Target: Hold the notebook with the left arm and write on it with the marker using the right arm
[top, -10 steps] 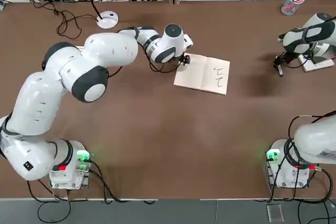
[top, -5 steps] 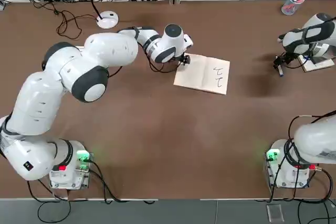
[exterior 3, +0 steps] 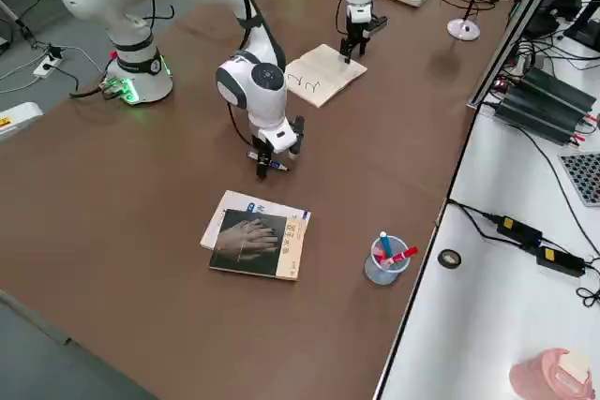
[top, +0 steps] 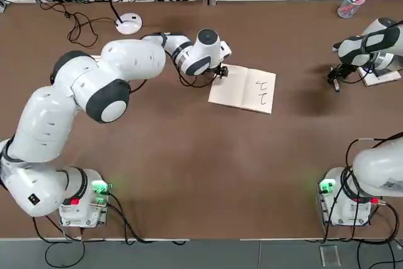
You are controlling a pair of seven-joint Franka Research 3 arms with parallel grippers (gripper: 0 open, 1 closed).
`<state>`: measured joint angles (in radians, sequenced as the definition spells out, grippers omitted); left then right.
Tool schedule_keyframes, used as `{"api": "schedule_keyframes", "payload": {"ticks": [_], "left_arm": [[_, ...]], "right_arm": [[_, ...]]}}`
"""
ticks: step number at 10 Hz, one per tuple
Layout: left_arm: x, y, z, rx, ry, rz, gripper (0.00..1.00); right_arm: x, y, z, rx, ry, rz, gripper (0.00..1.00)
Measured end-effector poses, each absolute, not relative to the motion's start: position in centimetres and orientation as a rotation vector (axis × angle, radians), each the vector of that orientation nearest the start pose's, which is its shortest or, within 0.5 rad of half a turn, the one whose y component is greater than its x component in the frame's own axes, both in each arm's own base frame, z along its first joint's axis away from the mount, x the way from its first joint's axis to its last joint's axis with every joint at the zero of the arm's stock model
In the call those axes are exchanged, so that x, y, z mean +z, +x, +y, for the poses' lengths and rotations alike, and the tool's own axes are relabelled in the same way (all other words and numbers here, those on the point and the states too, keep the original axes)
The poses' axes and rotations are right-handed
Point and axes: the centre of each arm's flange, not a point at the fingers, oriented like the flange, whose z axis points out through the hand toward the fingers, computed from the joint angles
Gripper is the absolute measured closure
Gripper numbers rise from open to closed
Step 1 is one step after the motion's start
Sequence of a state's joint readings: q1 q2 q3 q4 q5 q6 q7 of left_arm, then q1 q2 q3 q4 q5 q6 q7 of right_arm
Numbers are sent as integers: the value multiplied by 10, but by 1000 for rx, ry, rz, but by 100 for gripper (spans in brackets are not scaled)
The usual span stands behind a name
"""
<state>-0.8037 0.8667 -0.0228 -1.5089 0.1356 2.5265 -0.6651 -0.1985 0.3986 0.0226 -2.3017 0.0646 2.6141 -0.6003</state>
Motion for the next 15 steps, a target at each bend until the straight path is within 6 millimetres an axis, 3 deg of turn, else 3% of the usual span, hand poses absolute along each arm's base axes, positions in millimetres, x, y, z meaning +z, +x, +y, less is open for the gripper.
{"api": "schedule_keyframes", "payload": {"ticks": [1,6,8,15], "left_arm": [[163,491,-531,-253,-3157,408,1],[163,491,-531,-253,-3157,408,1],[163,491,-531,-253,-3157,408,1],[163,491,-531,-253,-3157,407,1]], "right_arm": [[167,508,-92,94,-3023,-557,11],[172,510,-98,58,-3036,-524,66],[174,510,-96,62,-3032,-513,81],[174,510,-98,57,-3037,-462,83]]}}
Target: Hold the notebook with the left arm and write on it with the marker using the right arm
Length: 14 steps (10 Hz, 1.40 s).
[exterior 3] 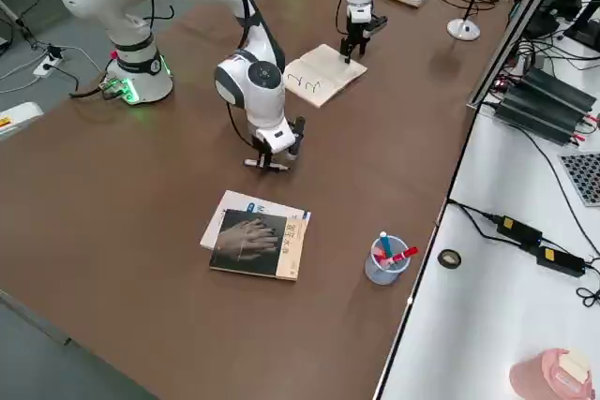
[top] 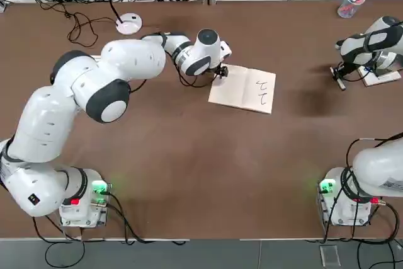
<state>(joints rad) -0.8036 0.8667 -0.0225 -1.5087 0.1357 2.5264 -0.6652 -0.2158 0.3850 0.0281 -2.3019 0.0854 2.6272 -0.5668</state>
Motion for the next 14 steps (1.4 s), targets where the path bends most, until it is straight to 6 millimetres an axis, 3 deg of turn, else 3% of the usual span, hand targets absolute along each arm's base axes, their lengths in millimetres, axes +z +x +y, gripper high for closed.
{"api": "schedule_keyframes", "payload": {"ticks": [3,5,7,11,14], "left_arm": [[163,491,-531,-253,-3157,407,1],[163,491,-531,-253,-3156,407,1],[163,491,-531,-253,-3156,407,1],[163,491,-531,-252,-3156,406,1],[163,491,-531,-252,-3156,406,1]], "right_arm": [[174,510,-99,86,-3040,-208,83],[176,510,-88,255,-2952,25,83],[187,516,-64,415,-2802,174,83],[209,530,-28,537,-2640,429,83],[225,534,18,605,-2458,620,83]]}}
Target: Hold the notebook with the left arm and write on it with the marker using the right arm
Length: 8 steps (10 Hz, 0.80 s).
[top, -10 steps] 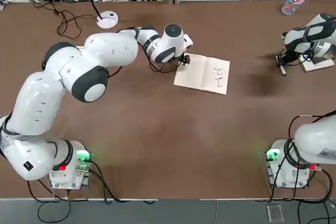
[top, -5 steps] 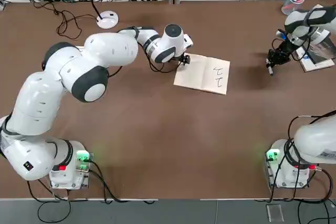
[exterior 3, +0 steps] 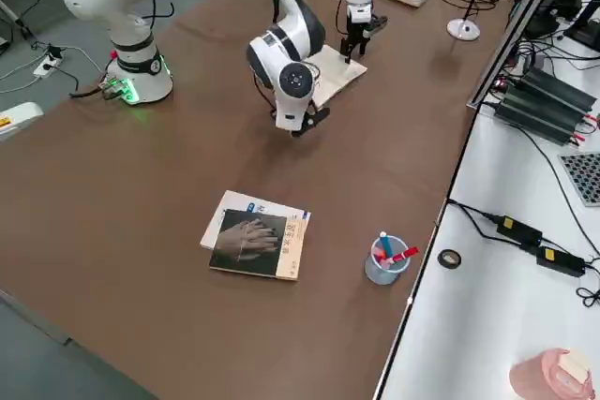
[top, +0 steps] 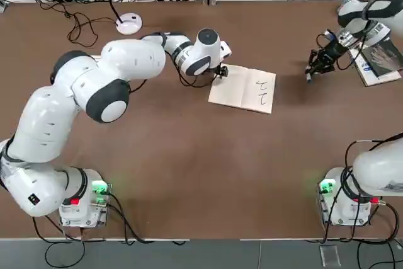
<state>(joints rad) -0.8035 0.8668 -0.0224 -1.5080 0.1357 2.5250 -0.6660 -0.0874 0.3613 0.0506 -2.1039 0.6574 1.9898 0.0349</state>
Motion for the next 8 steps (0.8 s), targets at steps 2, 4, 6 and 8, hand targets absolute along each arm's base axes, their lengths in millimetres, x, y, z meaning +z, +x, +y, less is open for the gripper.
{"api": "schedule_keyframes", "payload": {"ticks": [2,4,6,8], "left_arm": [[163,491,-531,-253,-3156,405,1],[163,491,-531,-253,-3156,405,1],[163,491,-531,-253,-3156,405,1],[163,491,-531,-253,-3156,405,1]], "right_arm": [[239,535,58,645,-2347,725,83],[247,533,93,676,-2249,786,83],[246,526,120,711,-2141,847,83],[240,515,134,729,-2048,926,83]]}}
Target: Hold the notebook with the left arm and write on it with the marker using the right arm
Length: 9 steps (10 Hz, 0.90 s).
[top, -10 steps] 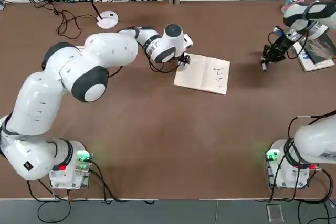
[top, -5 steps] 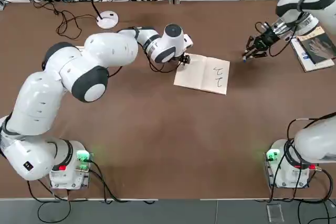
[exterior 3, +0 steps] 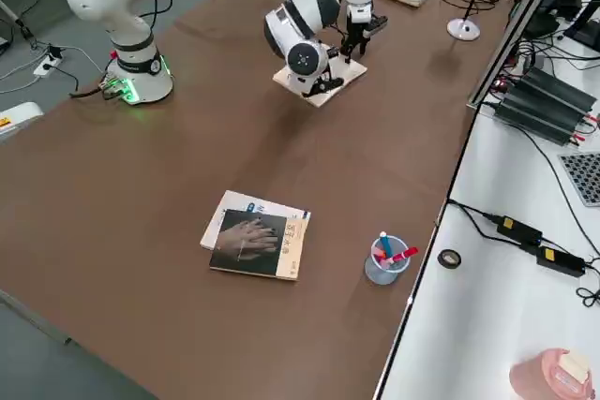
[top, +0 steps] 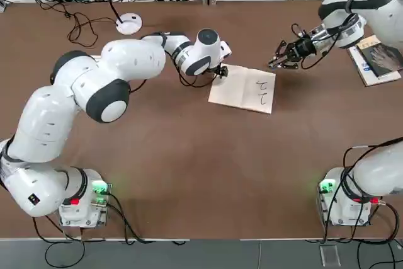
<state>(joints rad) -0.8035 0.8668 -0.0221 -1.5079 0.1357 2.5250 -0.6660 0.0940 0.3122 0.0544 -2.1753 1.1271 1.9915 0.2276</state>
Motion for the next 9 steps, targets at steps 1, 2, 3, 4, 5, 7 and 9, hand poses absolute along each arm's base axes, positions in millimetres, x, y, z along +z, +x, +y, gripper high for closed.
{"api": "schedule_keyframes", "payload": {"ticks": [1,2,3,4,5,7,9], "left_arm": [[163,491,-531,-253,-3156,405,1],[163,491,-531,-253,-3156,405,1],[163,491,-531,-253,-3156,405,1],[163,491,-531,-252,-3156,405,1],[163,491,-530,-253,-3156,405,1],[163,491,-530,-253,-3156,405,1],[163,491,-531,-253,-3156,405,2]], "right_arm": [[236,510,138,733,-2004,962,83],[231,504,143,732,-1964,1003,83],[225,497,148,725,-1932,1049,83],[217,488,154,719,-1913,1092,83],[210,479,162,716,-1902,1127,83],[200,463,177,720,-1904,1164,83],[193,451,182,734,-1911,1183,83]]}}
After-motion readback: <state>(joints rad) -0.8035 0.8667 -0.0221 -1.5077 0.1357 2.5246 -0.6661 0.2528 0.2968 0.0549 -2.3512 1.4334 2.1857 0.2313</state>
